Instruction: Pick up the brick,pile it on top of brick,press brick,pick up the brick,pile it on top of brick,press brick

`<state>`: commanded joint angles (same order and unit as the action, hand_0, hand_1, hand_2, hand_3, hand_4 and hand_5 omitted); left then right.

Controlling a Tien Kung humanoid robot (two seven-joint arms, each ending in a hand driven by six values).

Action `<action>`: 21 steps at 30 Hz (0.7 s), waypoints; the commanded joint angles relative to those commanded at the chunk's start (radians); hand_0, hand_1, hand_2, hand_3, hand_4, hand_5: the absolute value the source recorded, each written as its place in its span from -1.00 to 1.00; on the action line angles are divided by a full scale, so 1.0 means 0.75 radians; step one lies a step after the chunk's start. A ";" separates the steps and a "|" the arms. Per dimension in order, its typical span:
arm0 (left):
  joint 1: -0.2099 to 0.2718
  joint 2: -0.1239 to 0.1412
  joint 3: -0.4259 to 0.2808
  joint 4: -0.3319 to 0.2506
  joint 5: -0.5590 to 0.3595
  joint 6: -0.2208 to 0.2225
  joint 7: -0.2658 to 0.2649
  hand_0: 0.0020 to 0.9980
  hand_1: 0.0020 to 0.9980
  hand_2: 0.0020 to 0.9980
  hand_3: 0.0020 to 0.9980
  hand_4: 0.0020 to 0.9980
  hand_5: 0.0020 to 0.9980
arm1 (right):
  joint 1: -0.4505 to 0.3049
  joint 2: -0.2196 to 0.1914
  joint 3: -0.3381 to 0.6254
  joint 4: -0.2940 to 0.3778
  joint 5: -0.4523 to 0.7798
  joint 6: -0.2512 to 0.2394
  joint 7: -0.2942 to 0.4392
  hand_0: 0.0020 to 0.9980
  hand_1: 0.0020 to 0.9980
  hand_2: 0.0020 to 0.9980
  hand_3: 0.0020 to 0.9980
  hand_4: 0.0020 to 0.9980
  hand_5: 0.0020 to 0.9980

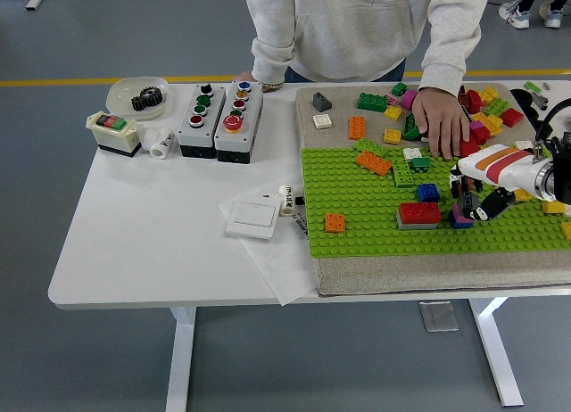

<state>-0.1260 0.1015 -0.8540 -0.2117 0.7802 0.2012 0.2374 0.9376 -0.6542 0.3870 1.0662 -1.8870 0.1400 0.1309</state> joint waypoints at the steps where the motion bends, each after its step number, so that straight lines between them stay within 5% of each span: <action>1: 0.000 0.000 0.000 0.000 0.000 0.000 0.000 0.53 0.58 0.57 0.35 0.53 0.27 | 0.000 0.000 0.000 0.000 0.000 0.000 0.000 -0.34 -0.11 0.11 0.16 0.69 -0.75; 21: 0.008 0.000 -0.006 -0.002 0.011 -0.001 0.005 0.53 0.58 0.56 0.36 0.54 0.27 | -0.007 0.000 0.008 0.003 -0.006 -0.006 0.004 -0.36 -0.10 0.20 0.25 0.79 -0.69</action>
<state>-0.1203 0.1012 -0.8586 -0.2130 0.7882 0.2007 0.2411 0.9320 -0.6541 0.3932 1.0684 -1.8916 0.1357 0.1340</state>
